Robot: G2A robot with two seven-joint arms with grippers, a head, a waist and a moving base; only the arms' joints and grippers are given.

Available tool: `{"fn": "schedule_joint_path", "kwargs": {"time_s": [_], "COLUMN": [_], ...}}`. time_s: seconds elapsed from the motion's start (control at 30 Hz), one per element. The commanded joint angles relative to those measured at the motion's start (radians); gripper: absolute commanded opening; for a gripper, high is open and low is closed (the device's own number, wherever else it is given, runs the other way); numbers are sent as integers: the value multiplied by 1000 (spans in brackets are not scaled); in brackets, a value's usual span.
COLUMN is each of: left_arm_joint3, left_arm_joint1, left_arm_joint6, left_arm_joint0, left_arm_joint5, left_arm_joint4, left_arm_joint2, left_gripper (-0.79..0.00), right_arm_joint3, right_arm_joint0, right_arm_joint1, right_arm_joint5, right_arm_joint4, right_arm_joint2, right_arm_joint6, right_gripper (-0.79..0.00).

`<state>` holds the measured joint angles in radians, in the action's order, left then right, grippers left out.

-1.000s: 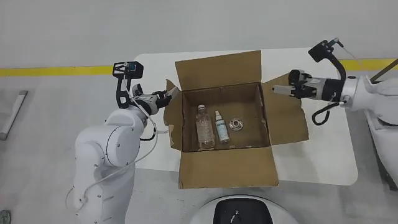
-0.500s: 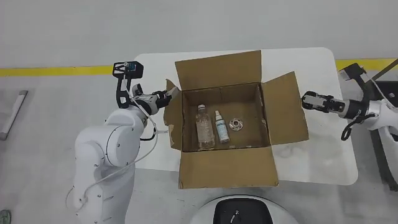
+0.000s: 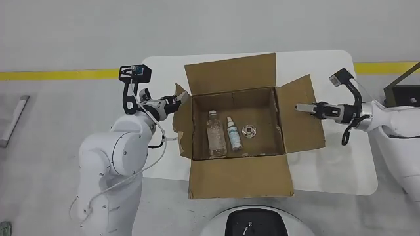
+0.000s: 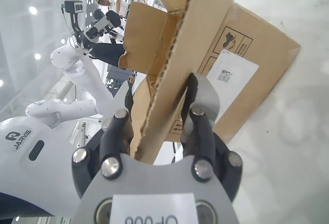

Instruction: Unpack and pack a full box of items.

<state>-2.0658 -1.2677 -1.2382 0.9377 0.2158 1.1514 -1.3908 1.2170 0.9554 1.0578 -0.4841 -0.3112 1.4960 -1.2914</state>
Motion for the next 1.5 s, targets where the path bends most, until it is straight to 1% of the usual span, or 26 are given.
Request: {"fn": "schedule_joint_path", "kwargs": {"time_s": [0.0, 0.2, 0.4, 0.57, 0.73, 0.8, 0.83, 0.87, 1.03, 1.17, 1.2, 1.23, 1.27, 1.3, 1.4, 1.47], "left_arm_joint3": [0, 0, 0, 0, 0, 0, 0, 0, 0, 0, 0, 0, 0, 0, 0, 0], "left_arm_joint1": [0, 0, 0, 0, 0, 0, 0, 0, 0, 0, 0, 0, 0, 0, 0, 0], "left_arm_joint6": [0, 0, 0, 0, 0, 0, 0, 0, 0, 0, 0, 0, 0, 0, 0, 0], "left_arm_joint0": [0, 0, 0, 0, 0, 0, 0, 0, 0, 0, 0, 0, 0, 0, 0, 0], "left_arm_joint5": [0, 0, 0, 0, 0, 0, 0, 0, 0, 0, 0, 0, 0, 0, 0, 0], "left_arm_joint4": [0, 0, 0, 0, 0, 0, 0, 0, 0, 0, 0, 0, 0, 0, 0, 0], "left_arm_joint2": [0, 0, 0, 0, 0, 0, 0, 0, 0, 0, 0, 0, 0, 0, 0, 0], "left_gripper": [0, 0, 0, 0, 0, 0, 0, 0, 0, 0, 0, 0, 0, 0, 0, 0], "right_arm_joint3": [3, 23, 48, 62, 84, 94, 99, 103, 135, 182, 192, 205, 217, 227, 286, 337], "right_arm_joint0": [3, 35, 106, 169, 210, 219, 222, 223, 235, 266, 276, 290, 303, 318, 361, 390], "right_arm_joint1": [-5, -21, -43, -62, -74, -77, -78, -79, -87, -93, -94, -94, -95, -95, -98, -99], "right_arm_joint5": [-2, 3, 9, 43, 63, 63, 63, 61, 26, -27, -42, -62, -82, -90, -120, -91], "right_arm_joint4": [-2, -4, -11, -12, -13, -16, -16, -16, 44, 128, 145, 164, 188, 209, 315, 408], "right_arm_joint2": [11, 57, 144, 215, 250, 254, 254, 254, 264, 296, 309, 320, 334, 344, 377, 392], "right_arm_joint6": [2, 7, 29, 32, 31, 33, 33, 33, 73, 168, 203, 233, 268, 304, 398, 446], "right_gripper": [-785, -785, -785, -785, -785, -483, -15, 0, 0, 0, -256, -474, -588, -785, -785, -785]}}
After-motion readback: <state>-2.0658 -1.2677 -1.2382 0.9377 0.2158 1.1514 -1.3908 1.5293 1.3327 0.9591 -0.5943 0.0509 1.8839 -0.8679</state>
